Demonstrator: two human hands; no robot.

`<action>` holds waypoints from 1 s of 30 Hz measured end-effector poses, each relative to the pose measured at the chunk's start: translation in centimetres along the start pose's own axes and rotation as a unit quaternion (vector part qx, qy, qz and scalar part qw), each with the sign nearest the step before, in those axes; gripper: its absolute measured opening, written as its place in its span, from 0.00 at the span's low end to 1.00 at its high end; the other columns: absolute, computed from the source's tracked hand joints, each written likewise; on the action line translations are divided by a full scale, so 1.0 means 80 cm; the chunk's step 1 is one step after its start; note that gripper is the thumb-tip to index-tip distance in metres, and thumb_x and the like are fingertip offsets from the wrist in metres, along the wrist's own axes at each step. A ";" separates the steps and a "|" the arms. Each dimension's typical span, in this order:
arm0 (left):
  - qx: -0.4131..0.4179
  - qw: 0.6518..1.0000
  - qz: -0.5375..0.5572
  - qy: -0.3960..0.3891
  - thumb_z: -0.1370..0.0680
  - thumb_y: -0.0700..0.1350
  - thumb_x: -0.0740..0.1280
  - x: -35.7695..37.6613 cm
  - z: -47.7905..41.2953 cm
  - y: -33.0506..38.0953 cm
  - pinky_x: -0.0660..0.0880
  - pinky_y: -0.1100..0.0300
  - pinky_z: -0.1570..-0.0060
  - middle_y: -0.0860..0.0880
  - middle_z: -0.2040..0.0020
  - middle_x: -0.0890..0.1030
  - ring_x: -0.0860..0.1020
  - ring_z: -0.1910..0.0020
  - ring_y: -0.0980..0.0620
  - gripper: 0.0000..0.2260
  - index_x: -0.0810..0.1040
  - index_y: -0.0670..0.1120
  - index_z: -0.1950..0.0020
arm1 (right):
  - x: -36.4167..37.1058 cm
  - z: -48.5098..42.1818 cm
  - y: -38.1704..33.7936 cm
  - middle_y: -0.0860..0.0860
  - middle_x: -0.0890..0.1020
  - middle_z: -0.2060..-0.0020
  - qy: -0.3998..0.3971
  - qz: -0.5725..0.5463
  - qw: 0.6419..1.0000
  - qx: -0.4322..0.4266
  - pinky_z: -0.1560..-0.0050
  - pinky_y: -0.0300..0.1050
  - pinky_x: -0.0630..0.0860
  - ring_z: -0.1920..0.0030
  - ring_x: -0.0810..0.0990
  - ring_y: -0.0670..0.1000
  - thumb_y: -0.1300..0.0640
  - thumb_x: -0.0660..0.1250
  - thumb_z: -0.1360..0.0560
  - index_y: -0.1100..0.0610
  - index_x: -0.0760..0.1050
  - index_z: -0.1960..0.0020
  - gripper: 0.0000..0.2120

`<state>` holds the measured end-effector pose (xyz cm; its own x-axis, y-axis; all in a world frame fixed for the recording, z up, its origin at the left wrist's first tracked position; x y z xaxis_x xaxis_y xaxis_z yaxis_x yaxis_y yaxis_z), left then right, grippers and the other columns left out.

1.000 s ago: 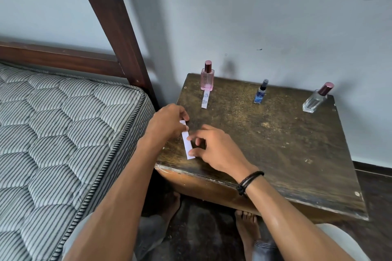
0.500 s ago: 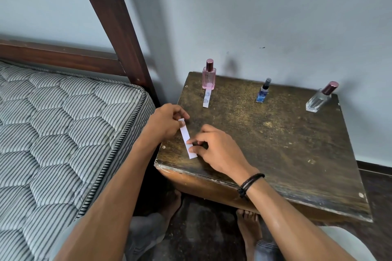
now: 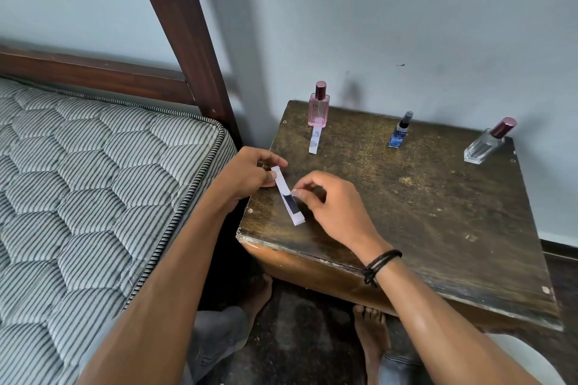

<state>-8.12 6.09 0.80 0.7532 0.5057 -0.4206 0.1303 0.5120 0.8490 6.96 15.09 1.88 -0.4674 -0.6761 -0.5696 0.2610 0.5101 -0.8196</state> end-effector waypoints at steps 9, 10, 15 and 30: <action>-0.008 0.996 0.088 -0.030 0.22 0.26 0.64 0.004 0.005 0.004 0.82 0.63 0.49 0.38 0.44 0.84 0.81 0.47 0.50 0.14 0.81 0.37 0.40 | -0.020 0.001 0.029 0.55 0.88 0.59 0.059 -0.310 0.934 0.169 0.61 0.42 0.82 0.57 0.88 0.53 0.65 0.70 0.21 0.61 0.83 0.49 0.03; -0.009 0.994 0.098 -0.035 0.22 0.26 0.65 0.004 0.006 0.004 0.82 0.63 0.49 0.38 0.44 0.84 0.82 0.47 0.50 0.14 0.81 0.37 0.40 | -0.020 0.001 0.031 0.55 0.88 0.59 0.062 -0.324 0.927 0.180 0.60 0.42 0.82 0.56 0.88 0.53 0.64 0.70 0.21 0.62 0.83 0.49 0.03; -0.006 0.993 0.101 -0.064 0.28 0.27 0.72 0.008 0.010 0.008 0.81 0.63 0.47 0.43 0.45 0.85 0.83 0.50 0.51 0.19 0.83 0.42 0.40 | -0.021 0.003 0.035 0.56 0.88 0.58 0.068 -0.375 0.900 0.209 0.57 0.43 0.82 0.54 0.88 0.55 0.64 0.71 0.22 0.62 0.83 0.49 0.03; 0.027 0.999 -0.023 -0.021 0.23 0.35 0.72 0.009 -0.001 0.011 0.82 0.63 0.55 0.45 0.63 0.80 0.79 0.62 0.54 0.06 0.86 0.44 0.53 | -0.014 0.002 0.033 0.61 0.86 0.55 0.047 -0.422 0.876 0.230 0.53 0.48 0.84 0.55 0.87 0.60 0.53 0.70 0.21 0.62 0.82 0.47 0.12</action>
<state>-7.46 6.98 1.24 0.7723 0.4516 -0.4468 0.1993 0.4956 0.8454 8.29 17.11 0.37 -0.7197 -0.6511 0.2411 0.0914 -0.4330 -0.8968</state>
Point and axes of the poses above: each hand's wrist, its own z-axis away from the middle knuckle, its own x-axis out of the palm, y = z × x, the point moved 9 cm from there along -z, towards the middle knuckle
